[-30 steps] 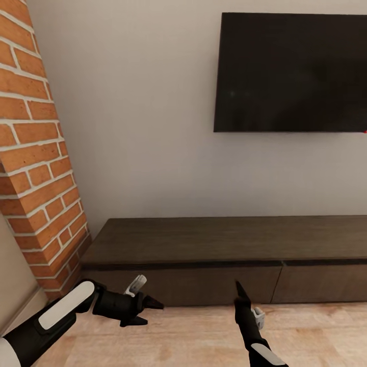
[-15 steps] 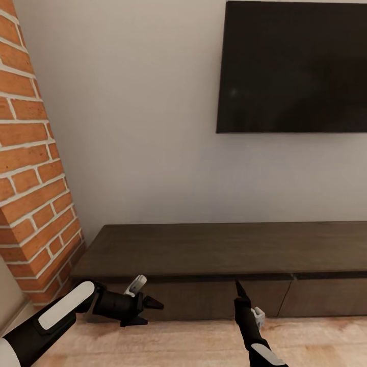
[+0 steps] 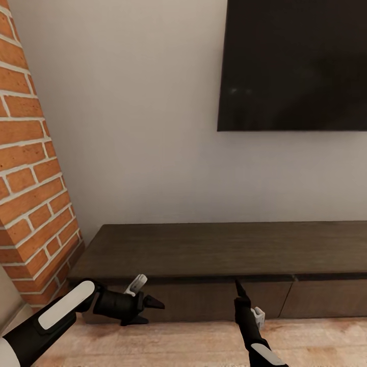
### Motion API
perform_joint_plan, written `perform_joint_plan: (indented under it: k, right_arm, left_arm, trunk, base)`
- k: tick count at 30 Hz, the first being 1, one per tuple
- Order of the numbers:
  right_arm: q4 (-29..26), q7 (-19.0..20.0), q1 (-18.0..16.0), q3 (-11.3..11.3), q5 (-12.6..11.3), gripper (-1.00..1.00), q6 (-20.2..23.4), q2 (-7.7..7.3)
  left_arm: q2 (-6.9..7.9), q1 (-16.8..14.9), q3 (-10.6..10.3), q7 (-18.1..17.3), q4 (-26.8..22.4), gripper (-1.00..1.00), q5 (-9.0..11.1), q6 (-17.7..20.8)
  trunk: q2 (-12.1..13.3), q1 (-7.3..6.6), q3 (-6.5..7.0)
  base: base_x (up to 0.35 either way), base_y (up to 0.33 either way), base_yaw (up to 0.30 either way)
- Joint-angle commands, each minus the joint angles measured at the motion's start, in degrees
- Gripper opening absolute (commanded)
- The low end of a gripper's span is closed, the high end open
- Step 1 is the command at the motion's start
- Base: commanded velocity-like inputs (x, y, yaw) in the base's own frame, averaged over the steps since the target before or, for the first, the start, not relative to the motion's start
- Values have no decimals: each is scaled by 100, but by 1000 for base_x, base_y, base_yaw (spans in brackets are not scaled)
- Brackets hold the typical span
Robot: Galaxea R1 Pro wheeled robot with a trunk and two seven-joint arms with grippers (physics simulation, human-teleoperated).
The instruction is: Place each of the two pumpkins and all three candles from the living room inside a cabinet in the living room (use any cabinet), then make sure every cabinet is closed, and position the cauldron so it is next to a table in the living room.
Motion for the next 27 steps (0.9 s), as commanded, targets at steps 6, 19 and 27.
perform_joint_plan:
  k: [6,19,27]
  right_arm:
    - [4,17,-5,49,-43,100,-38,0]
    - [4,17,-5,49,-35,100,-38,0]
    - [4,17,-5,51,-34,100,-38,0]
  left_arm:
    - [1,-7,-3,57,-6,100,62,0]
    - [4,-7,-1,54,-7,100,63,0]
    - [5,-7,-1,49,-6,100,64,0]
  trunk:
    - [-8,9,-94]
    - [-8,9,-94]
    - [-8,9,-94]
  base:
    - [0,0,0]
    - [40,0,0]
    - [82,0,0]
